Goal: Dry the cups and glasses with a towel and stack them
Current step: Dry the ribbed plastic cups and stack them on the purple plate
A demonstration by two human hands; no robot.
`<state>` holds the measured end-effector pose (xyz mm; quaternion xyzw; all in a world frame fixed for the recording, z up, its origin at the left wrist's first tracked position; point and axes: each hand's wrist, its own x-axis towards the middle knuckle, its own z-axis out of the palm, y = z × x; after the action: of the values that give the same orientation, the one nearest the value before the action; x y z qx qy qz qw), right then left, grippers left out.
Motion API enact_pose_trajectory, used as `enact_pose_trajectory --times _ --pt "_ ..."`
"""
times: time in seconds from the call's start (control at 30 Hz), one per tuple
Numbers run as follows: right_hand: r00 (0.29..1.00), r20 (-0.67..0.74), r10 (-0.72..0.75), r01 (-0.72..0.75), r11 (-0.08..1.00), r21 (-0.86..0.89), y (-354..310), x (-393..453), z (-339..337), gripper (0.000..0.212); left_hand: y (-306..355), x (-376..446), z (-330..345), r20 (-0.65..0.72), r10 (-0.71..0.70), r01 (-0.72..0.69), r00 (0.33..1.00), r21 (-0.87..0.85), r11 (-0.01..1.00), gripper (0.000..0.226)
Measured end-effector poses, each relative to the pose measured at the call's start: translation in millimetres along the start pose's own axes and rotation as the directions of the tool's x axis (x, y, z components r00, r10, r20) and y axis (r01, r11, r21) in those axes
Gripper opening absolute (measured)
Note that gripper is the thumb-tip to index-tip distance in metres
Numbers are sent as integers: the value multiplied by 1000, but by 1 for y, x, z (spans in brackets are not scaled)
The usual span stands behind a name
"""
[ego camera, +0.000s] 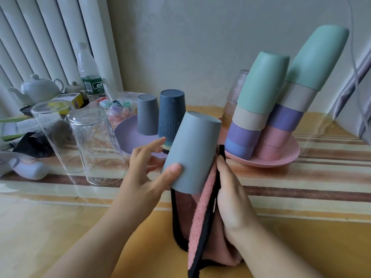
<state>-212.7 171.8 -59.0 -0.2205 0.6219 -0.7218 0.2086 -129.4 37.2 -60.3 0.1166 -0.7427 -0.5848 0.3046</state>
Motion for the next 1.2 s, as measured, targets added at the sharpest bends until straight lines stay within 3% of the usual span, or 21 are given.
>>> enact_pose_trajectory --times 0.1,0.17,0.23,0.33,0.47,0.57,0.67,0.8,0.93,1.07,1.13,1.2 --pt "998 2 -57 56 987 -148 -6 -8 4 20 3 -1 2 -83 13 -18 996 -61 998 41" --pt "989 100 -105 127 960 -250 -2 -12 7 15 5 -3 4 -62 -11 10 998 -19 1000 49" --pt "965 201 -171 229 921 -315 1 -16 12 25 4 -4 3 -59 -23 26 998 49 998 60" --pt "958 210 -197 264 893 -365 3 -16 13 28 2 0 0 -47 -13 20 999 157 987 58" --pt "988 23 -155 157 966 -203 -10 -8 2 28 -2 -3 5 171 -42 13 984 167 986 57" --pt "973 -55 -225 221 973 -68 -18 0 -10 41 -5 -6 8 368 -97 49 925 138 989 69" --pt "983 -122 -135 147 984 103 -24 2 -15 39 -4 -10 11 451 -75 50 889 68 996 76" --pt "998 -50 -47 54 985 166 -25 -4 -7 43 -1 -14 16 371 -3 26 929 -59 998 74" --pt "996 63 66 -70 996 58 -8 -6 4 50 7 -12 12 234 34 7 972 -171 985 69" --pt "988 121 92 -93 996 7 3 -2 5 52 4 -7 7 116 -13 24 993 -88 996 65" --pt "996 69 51 -51 999 4 4 0 3 47 0 -3 4 57 5 -6 998 6 1000 76" --pt "1000 10 -5 6 1000 -11 -1 -2 3 38 -1 0 1 -10 26 -26 1000 15 1000 72"
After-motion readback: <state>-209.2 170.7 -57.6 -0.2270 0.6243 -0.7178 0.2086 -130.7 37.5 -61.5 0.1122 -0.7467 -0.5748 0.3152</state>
